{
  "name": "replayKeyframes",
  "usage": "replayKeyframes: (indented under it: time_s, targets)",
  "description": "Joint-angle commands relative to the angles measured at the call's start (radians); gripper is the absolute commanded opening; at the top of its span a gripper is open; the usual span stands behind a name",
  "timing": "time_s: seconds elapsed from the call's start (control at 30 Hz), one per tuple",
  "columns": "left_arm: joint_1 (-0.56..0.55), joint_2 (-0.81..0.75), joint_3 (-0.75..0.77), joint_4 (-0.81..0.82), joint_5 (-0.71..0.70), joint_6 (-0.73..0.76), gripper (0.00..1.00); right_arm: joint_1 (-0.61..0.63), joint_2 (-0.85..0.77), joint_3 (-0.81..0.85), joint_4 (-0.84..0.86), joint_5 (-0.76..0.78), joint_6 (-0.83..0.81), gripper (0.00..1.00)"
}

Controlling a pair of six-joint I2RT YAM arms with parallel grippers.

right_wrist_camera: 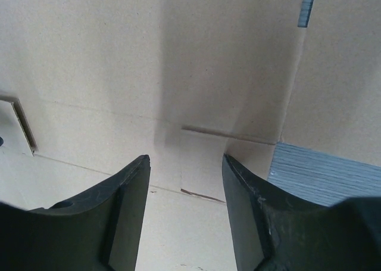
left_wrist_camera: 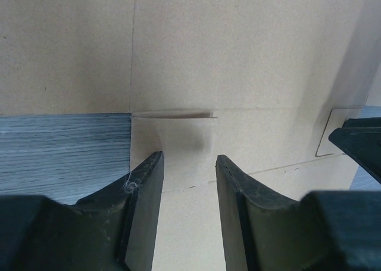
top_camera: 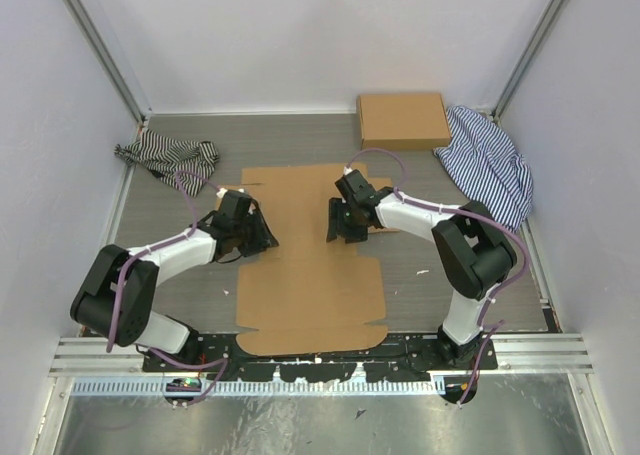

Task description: Fold the paper box

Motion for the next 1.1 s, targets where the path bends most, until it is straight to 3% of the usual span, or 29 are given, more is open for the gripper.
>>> replayKeyframes:
  time_s: [0.0, 0.27, 0.57, 0.7, 0.83, 1.07]
  targets:
    - [-0.005, -0.030, -0.045, -0.059, 0.004, -0.019, 0.47, 0.012, 0.003, 0.012, 0.002, 0.030, 0.000, 0.57]
    - [-0.009, -0.180, -0.054, -0.163, -0.008, -0.040, 0.47, 0.014, -0.092, 0.104, -0.127, 0.072, -0.033, 0.57]
    - [-0.003, -0.311, 0.175, -0.366, -0.164, 0.038, 0.71, -0.025, -0.107, 0.355, -0.289, 0.147, -0.129, 0.67]
    - [0.051, -0.247, 0.324, -0.391, -0.191, 0.100, 0.75, -0.139, -0.034, 0.493, -0.306, 0.063, -0.161, 0.70]
    - [0.162, -0.071, 0.454, -0.381, -0.098, 0.121, 0.76, -0.236, 0.097, 0.661, -0.311, -0.024, -0.231, 0.70]
    - [0.234, 0.191, 0.615, -0.322, -0.003, 0.140, 0.76, -0.276, 0.301, 0.840, -0.291, -0.044, -0.295, 0.75]
